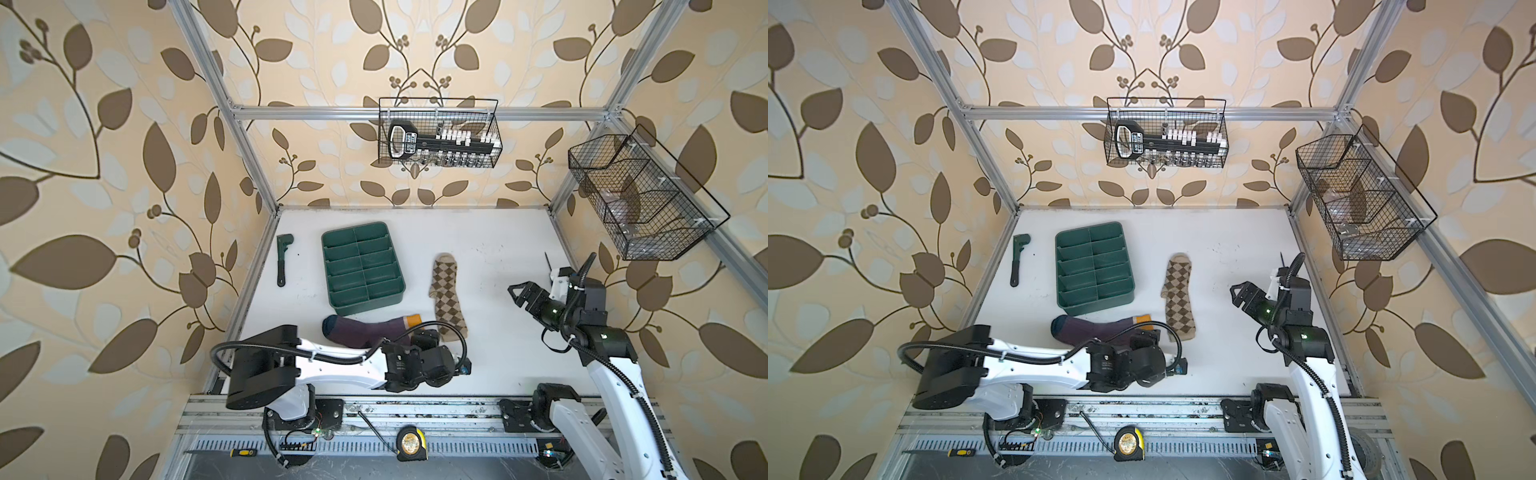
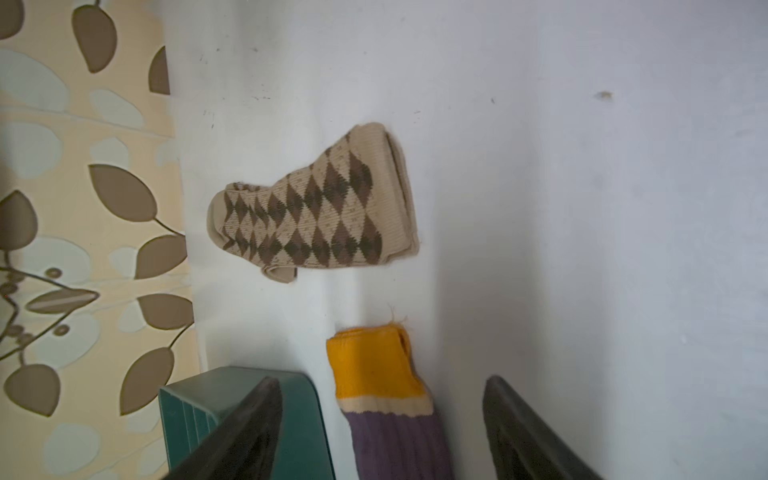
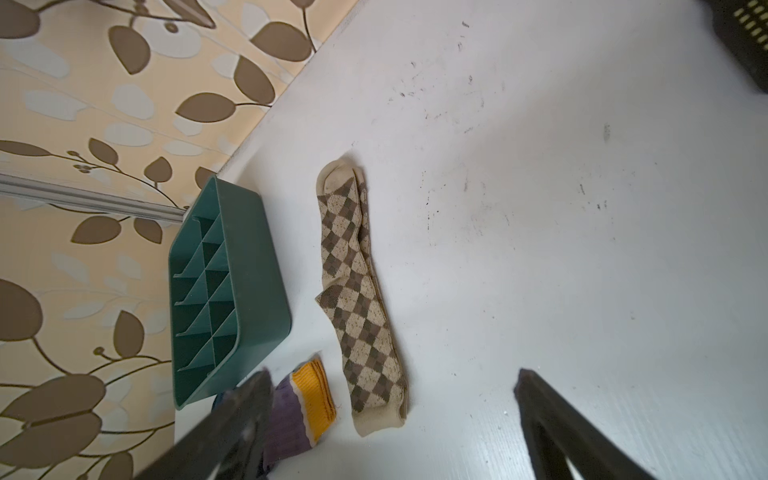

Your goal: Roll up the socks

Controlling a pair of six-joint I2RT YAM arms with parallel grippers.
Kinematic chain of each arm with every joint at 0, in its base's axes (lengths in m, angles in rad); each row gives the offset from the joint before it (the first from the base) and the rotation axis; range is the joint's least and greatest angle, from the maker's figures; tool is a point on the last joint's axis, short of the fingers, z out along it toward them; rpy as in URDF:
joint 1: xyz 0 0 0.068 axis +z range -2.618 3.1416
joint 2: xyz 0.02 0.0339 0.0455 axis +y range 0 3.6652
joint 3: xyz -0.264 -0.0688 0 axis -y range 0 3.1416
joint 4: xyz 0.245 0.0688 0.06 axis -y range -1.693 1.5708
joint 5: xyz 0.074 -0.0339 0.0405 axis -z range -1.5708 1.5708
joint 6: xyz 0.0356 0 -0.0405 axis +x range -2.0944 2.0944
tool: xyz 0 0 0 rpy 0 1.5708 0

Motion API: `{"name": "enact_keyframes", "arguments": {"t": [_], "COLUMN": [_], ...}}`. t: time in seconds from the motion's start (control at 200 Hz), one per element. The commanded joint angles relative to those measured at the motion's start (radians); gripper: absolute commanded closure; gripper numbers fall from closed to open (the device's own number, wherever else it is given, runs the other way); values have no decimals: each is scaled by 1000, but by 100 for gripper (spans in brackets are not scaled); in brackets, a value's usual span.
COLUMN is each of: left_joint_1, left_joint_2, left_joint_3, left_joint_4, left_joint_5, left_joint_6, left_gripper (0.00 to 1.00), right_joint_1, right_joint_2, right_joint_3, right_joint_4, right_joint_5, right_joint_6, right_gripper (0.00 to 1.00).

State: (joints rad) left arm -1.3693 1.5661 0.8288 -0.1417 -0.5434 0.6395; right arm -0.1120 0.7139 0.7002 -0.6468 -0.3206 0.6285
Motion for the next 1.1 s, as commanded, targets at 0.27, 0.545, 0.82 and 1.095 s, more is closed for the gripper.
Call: {"name": "enact_keyframes", "arguments": {"t": [0.27,0.545,0.82,1.095], "left_joint_1": [14,83,153,232], "left_joint_2": [237,295,319,275], "left_joint_3": [152,172,189,317], "left_joint_4": [130,128,96,-240], "left_joint_5": [-25,42,135,509], "left_joint_6": [1,-53,-148,-190], "left_gripper": [9,28,75,91], "right_joint_1": [-25,-35,-22,-7], "right_joint_2": [-34,-66,-113,-150], "right_joint_3": [-27,-39,-22,-19], "right_joint_4": [13,16,-14,-7], "right_joint_5": [-114,-120,-4,65], "right_joint_6": [31,37,75,-43], "right_gripper": [8,8,8,10]}}
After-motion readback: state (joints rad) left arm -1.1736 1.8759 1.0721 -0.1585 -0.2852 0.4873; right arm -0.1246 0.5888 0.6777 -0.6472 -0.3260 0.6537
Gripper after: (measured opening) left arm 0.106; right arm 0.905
